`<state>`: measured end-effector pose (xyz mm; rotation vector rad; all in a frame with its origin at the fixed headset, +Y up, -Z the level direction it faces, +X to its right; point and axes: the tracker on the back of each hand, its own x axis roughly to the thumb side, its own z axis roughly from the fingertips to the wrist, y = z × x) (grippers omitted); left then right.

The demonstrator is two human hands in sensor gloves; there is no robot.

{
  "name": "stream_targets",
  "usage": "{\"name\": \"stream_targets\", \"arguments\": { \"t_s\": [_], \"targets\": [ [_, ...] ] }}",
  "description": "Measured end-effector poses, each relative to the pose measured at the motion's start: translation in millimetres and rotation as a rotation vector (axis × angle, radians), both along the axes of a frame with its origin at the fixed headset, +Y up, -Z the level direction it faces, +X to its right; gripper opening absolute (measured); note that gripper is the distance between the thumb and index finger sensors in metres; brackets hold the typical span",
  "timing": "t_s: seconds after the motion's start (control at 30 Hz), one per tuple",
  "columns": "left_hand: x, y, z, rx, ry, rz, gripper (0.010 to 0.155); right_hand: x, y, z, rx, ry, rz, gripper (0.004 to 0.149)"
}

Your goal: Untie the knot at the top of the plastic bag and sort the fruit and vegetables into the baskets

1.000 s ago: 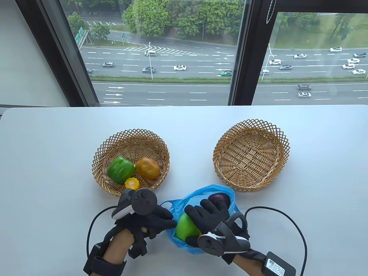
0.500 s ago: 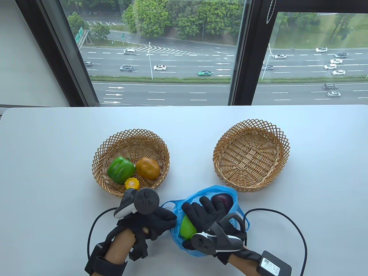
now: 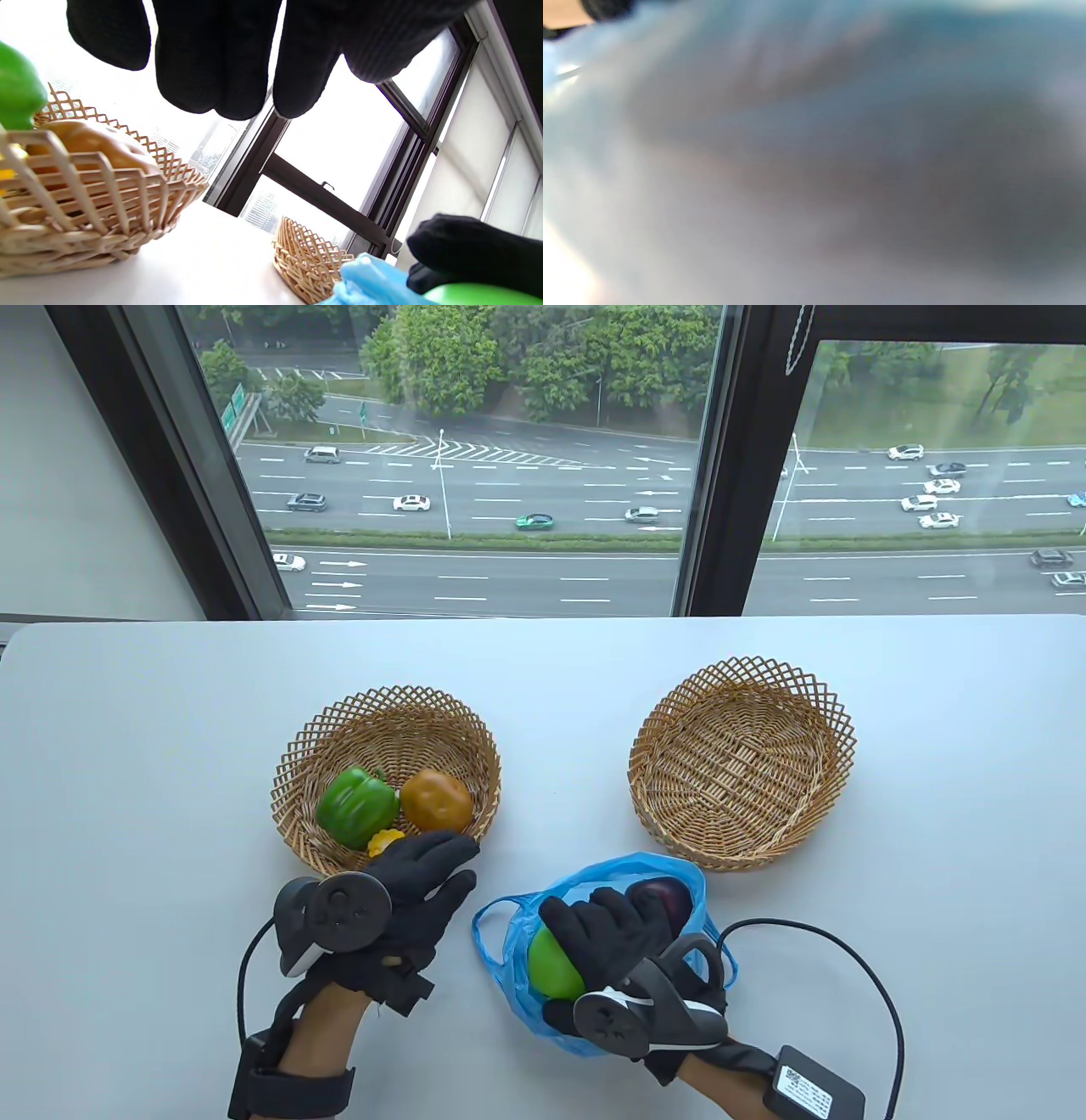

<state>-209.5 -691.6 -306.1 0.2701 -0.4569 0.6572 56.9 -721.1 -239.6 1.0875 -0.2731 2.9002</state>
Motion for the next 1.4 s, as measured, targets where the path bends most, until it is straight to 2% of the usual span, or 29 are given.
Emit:
{"name": "stream_targets", "arguments": {
  "t_s": [0.07,0.23,0.37,0.53,0.7,0.83,0.9,1.03,1.23,1.4],
  "targets": [
    [2.1,0.0,0.7,-0.006,-0.013,0.036,0.058,2.4,4.3,1.2,0.023,-0.003,-0.028,0.104],
    [2.9,0.2,2.1,0.036,0.016,-0.032,0.061,9.0,17.7,4.4,0.104,-0.012,-0.086,0.103],
    [0.5,-0.6,1.3,0.026,0.027,-0.053,0.063,20.2,39.1,5.8,0.188,-0.04,-0.155,0.101],
    [-0.8,2.5,3.0,0.073,0.061,-0.103,0.067,45.0,91.1,4.4,0.341,-0.087,-0.273,0.099],
    [0.3,1.6,3.3,0.085,0.057,-0.12,0.068,71.7,153.6,-12.4,0.442,-0.148,-0.387,0.099],
    [-0.4,2.0,3.4,0.081,0.059,-0.116,0.067,93.8,184.1,-25.1,0.511,-0.218,-0.436,0.099],
    [-1.5,1.9,2.9,0.08,0.061,-0.111,0.067,106.3,187.6,-33.3,0.518,-0.242,-0.457,0.099],
    [-1.2,0.6,2.4,0.069,0.062,-0.105,0.067,133.7,177.6,-56.5,0.513,-0.325,-0.443,0.098],
    [1.8,-1.7,2.2,0.056,0.054,-0.114,0.067,173.6,154.8,-94.8,0.398,-0.438,-0.488,0.099],
    [-0.6,-2.8,0.6,0.041,0.058,-0.11,0.067,192.7,137.2,-114.2,0.297,-0.497,-0.491,0.099]
  ]
}}
